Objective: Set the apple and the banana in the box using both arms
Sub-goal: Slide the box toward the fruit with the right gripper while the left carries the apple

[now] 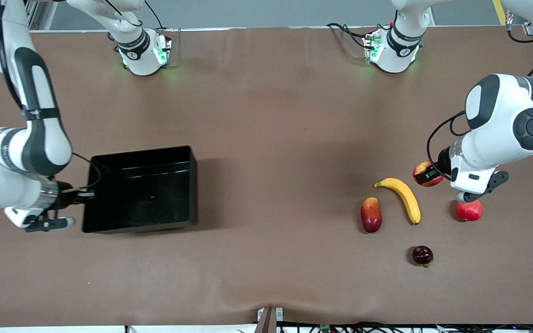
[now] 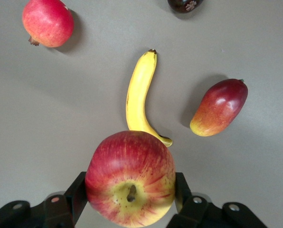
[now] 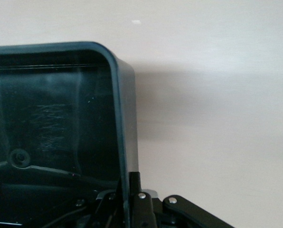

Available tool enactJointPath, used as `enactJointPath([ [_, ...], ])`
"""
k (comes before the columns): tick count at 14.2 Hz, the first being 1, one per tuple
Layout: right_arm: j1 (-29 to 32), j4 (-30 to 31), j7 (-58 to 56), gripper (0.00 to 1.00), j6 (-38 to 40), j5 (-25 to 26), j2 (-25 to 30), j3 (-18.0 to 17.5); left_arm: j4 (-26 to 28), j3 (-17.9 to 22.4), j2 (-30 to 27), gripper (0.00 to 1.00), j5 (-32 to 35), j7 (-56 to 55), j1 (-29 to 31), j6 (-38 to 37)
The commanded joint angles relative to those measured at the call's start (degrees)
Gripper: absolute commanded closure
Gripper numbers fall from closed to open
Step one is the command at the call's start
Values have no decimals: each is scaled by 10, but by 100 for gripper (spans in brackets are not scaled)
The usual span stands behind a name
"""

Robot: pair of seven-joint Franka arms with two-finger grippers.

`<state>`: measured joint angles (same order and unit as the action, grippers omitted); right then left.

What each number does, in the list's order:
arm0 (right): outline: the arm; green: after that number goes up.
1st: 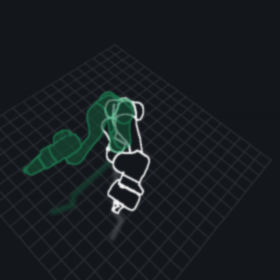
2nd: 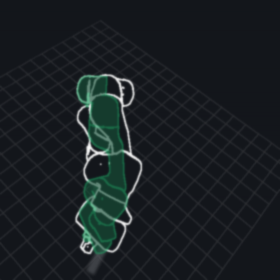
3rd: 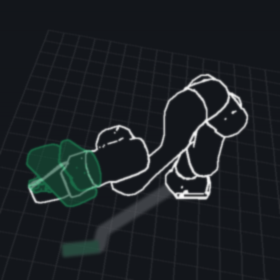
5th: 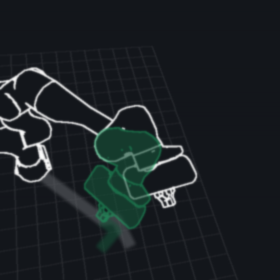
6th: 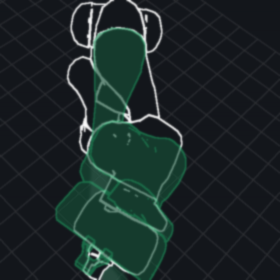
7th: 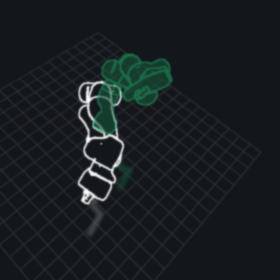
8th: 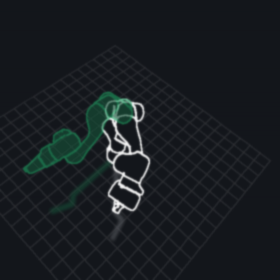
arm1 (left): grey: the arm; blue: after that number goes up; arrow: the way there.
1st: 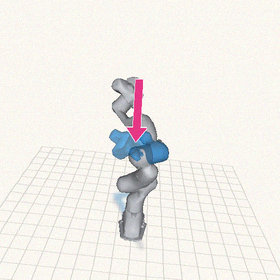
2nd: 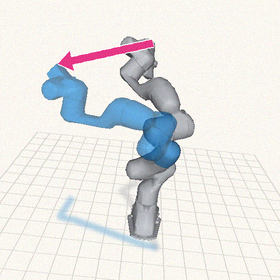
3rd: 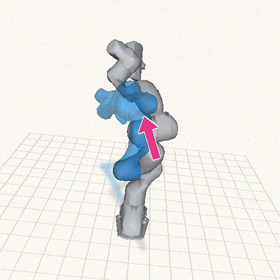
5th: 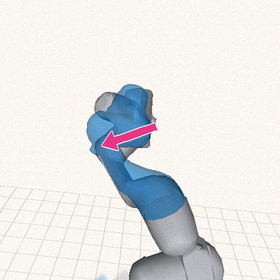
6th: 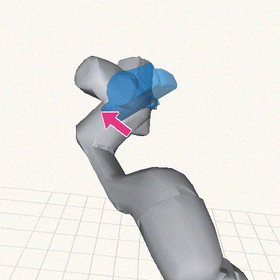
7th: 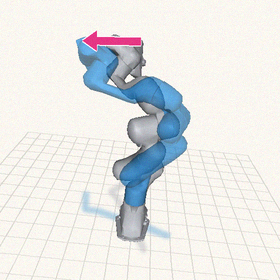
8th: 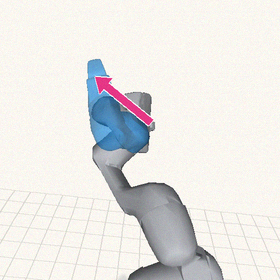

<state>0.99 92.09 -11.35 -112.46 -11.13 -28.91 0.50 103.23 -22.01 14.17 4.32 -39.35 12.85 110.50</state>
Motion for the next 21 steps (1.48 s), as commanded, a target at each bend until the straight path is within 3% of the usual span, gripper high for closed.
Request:
enactJointPath([
  [1,-54,5,68,100,6,-36,7,4,-13,-12,-1,100,-8,-20,2,-24],
  [10,-270,6,372,99,-72,-36,-8,5,-31,-73,11,100,-8,-116,-1,-25],
  [13,-311,6,420,99,-104,-36,-26,5,-40,-94,18,100,-8,-145,-6,-25],
  [18,-368,6,479,99,-151,-33,-57,6,-55,-95,24,100,-12,-198,-56,-25],
  [20,-375,7,483,88,-152,-30,-65,6,-66,-95,28,100,-23,-209,-78,-25],
  [21,-380,7,483,70,-152,-30,-65,6,-75,-95,33,100,-23,-216,-91,-25],
])
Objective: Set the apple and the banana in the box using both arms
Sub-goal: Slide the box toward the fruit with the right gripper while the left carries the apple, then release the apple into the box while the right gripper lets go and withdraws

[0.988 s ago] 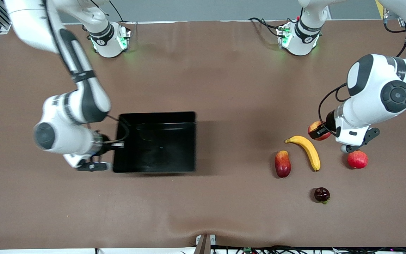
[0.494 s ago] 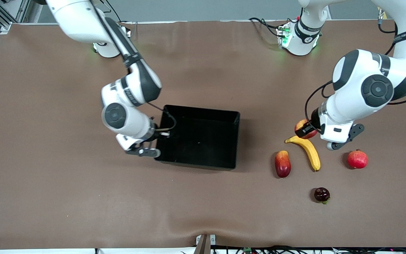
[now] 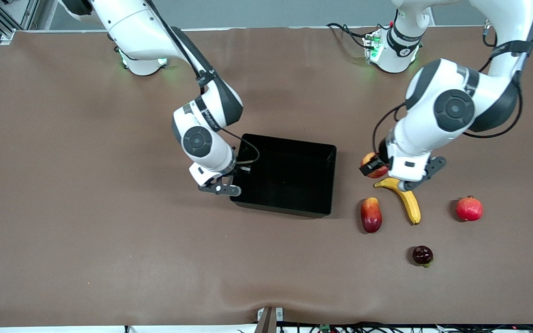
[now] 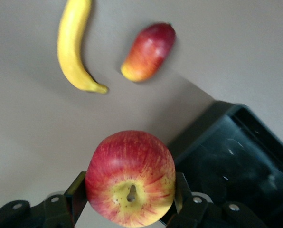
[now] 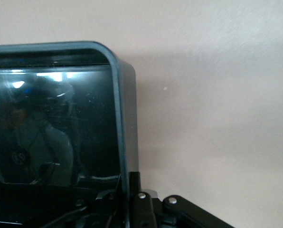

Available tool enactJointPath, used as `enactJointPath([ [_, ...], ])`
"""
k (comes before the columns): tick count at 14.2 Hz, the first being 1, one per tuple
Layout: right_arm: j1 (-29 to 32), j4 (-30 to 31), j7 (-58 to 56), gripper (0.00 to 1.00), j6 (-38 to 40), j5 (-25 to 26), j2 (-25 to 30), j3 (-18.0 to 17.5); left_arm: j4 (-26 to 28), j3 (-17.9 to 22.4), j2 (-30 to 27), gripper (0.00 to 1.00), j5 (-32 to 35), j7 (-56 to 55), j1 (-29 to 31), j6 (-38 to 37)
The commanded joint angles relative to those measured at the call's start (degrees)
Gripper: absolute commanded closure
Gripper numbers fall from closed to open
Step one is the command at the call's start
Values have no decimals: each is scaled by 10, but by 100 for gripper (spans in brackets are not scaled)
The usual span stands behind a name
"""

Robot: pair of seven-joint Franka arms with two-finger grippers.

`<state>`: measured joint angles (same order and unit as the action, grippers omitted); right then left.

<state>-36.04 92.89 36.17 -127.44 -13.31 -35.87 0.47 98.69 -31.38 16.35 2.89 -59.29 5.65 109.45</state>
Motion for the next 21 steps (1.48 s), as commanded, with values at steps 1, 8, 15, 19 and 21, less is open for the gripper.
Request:
enactJointPath([
  [1,-11,-1,7,30,-1,-8,3,6,-33,-1,12,100,-9,-26,-30,-14],
  [8,0,-3,2,0,5,-8,32,9,-69,0,60,100,-8,-61,-95,1],
  [15,91,-3,-97,0,76,-8,90,9,-81,4,145,100,62,-140,-152,59],
  [19,161,-1,-161,0,152,-8,140,9,-60,4,190,100,107,-149,-153,63],
  [21,191,0,-199,0,192,-6,162,10,-58,4,212,100,121,-150,-153,73],
])
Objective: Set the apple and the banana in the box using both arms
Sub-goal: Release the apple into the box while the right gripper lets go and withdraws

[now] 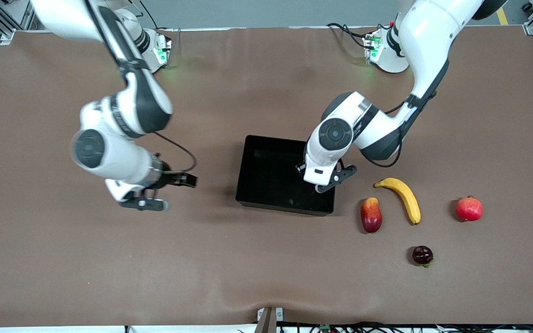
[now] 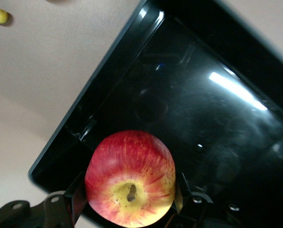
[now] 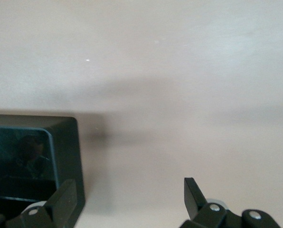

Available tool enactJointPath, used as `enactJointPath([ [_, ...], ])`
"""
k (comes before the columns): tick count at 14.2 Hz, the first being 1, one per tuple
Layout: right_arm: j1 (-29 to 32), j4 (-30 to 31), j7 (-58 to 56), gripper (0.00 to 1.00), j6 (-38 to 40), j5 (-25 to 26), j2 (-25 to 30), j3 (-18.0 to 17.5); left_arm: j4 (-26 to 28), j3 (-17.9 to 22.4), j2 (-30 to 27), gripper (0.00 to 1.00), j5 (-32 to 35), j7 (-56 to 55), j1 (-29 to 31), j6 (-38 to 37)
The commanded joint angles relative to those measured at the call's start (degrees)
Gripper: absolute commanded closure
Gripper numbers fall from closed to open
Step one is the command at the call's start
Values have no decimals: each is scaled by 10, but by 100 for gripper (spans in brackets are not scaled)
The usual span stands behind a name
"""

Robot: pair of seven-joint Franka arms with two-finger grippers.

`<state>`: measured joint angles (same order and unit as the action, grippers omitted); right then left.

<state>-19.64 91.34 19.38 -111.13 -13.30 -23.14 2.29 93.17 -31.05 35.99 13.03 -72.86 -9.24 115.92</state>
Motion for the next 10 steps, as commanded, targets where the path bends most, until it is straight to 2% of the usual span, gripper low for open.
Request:
enactJointPath([
  [1,43,16,-47,0,46,-5,43,-8,-3,1,24,100,21,-14,-4,15],
  [4,74,16,-80,0,80,6,63,-8,-3,1,46,100,44,-14,-8,40],
  [10,81,15,-82,0,97,33,79,-8,-2,1,82,100,65,-14,-11,73],
])
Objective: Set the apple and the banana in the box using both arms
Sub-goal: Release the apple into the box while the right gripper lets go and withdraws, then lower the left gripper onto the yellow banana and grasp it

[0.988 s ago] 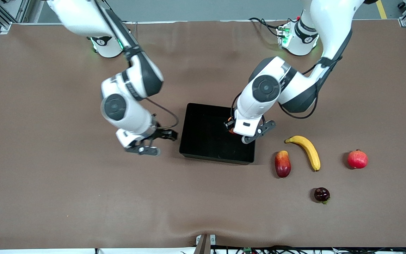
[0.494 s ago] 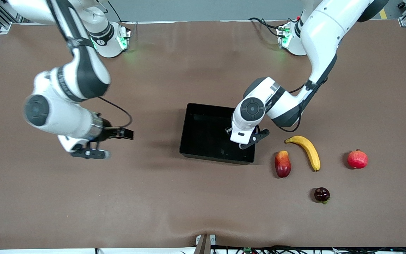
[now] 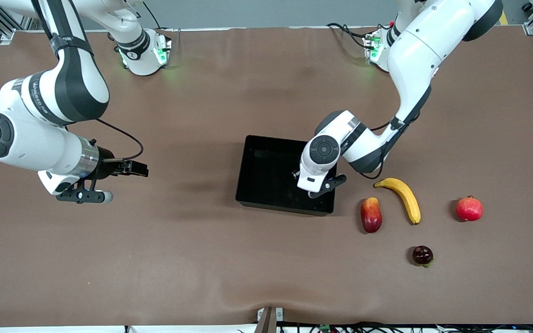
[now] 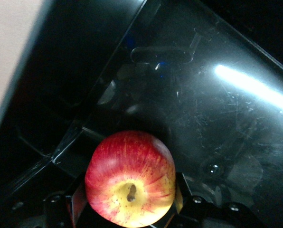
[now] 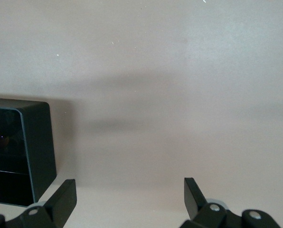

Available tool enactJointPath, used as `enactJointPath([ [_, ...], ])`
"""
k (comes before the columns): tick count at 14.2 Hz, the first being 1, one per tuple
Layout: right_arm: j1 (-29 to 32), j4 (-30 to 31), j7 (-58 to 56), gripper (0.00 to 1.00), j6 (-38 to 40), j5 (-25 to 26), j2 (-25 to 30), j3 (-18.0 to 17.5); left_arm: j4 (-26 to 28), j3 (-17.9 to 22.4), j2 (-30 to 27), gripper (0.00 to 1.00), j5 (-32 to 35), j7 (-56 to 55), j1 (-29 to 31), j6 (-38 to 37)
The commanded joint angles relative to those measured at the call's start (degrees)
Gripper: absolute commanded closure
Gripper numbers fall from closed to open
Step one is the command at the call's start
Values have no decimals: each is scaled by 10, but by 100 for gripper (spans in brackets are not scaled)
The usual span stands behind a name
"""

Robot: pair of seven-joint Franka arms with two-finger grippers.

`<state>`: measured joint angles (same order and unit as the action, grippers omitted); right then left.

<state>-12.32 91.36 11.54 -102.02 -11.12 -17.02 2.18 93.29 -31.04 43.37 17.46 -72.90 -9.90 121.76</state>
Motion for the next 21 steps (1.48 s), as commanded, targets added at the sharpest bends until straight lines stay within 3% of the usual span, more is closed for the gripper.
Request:
enactJointPath([
  [1,9,14,-4,0,7,11,18,-7,-3,1,10,77,21,-14,-4,15],
  [3,9,14,-4,0,7,16,19,-7,-5,2,8,0,21,-12,-3,14],
  [5,9,14,-4,0,7,17,20,-7,-12,2,0,0,21,-8,2,8],
  [8,9,14,-5,0,9,28,26,-6,-14,-1,-72,0,12,-7,9,-5],
  [11,25,15,-18,0,39,64,51,-7,-63,-2,-117,0,12,0,22,-82],
  [13,57,16,-57,0,64,70,69,-7,-79,-4,-130,0,12,63,60,-117],
  [18,142,35,-143,0,94,85,137,-6,-41,-3,-148,0,-3,240,181,-163],
  [21,142,30,-133,0,124,109,169,-8,12,-3,-140,0,13,290,251,-114],
])
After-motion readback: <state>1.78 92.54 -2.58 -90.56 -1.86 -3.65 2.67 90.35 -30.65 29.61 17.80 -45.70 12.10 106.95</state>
